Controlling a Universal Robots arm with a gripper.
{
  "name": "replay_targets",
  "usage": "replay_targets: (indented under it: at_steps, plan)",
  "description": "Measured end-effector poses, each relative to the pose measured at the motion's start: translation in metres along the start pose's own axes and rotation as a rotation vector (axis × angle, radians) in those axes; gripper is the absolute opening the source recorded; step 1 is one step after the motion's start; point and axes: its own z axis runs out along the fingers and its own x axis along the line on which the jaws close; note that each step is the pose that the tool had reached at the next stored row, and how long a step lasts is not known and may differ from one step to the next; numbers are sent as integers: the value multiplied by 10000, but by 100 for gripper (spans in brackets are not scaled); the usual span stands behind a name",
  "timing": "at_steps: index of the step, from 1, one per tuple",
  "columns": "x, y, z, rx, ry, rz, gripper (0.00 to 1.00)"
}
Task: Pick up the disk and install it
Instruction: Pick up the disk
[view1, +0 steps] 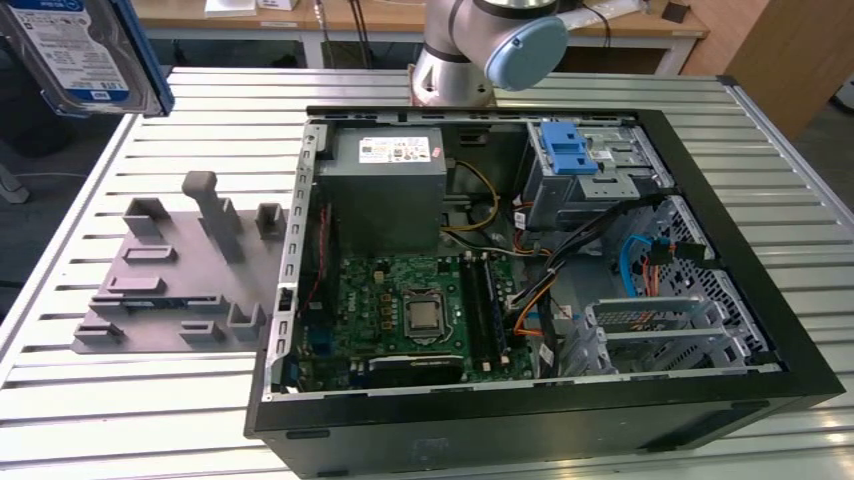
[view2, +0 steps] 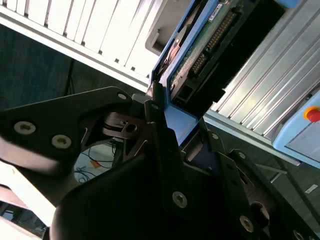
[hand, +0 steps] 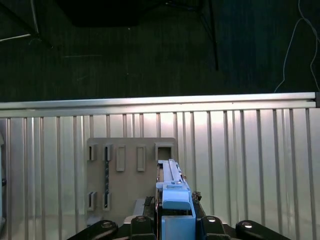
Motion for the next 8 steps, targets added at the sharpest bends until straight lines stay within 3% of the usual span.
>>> replay_targets:
  at_steps: [4, 8]
  plan:
    - [-1, 2, -72, 0, 0, 0, 36]
    - [30, 0, -77, 0, -2, -1, 36]
